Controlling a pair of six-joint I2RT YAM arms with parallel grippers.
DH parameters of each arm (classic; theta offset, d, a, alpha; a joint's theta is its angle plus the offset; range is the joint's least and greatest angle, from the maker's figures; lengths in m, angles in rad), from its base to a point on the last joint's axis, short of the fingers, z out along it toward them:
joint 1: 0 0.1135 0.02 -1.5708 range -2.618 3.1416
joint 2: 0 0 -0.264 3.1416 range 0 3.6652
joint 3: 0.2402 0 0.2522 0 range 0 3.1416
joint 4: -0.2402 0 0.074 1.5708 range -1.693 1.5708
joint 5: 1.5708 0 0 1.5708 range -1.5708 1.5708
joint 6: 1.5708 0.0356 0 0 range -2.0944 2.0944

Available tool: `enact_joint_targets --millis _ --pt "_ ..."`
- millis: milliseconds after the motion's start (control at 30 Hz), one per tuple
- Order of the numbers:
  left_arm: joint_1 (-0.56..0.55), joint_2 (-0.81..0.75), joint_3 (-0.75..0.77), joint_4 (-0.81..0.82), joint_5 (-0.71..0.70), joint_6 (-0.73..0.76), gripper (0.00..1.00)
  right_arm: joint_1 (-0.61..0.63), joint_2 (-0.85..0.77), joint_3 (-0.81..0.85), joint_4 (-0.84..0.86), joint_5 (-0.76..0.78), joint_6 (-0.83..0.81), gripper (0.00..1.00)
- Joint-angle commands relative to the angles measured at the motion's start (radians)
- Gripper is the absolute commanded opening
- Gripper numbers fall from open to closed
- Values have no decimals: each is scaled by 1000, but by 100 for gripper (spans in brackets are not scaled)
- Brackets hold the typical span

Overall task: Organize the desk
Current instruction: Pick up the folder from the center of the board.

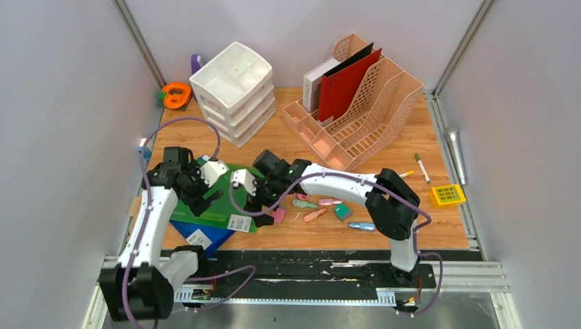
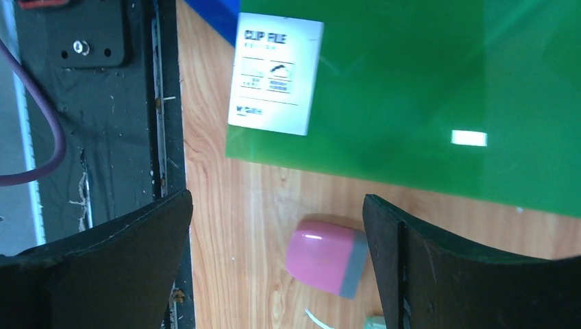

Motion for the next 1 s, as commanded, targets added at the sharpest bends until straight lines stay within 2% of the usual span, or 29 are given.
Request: enact_joint_targets --millis 0,200,467,967 --pt "15 136 8 112 -36 -119 100 102 -37 -20 34 182 -129 97" --pt "36 324 63 126 -3 -200 100 213 24 -48 118 397 -186 96" --pt "42 435 53 129 29 -191 100 293 113 -97 271 618 -235 89" --pt "42 521 58 86 109 -111 96 343 228 -155 419 897 -301 51"
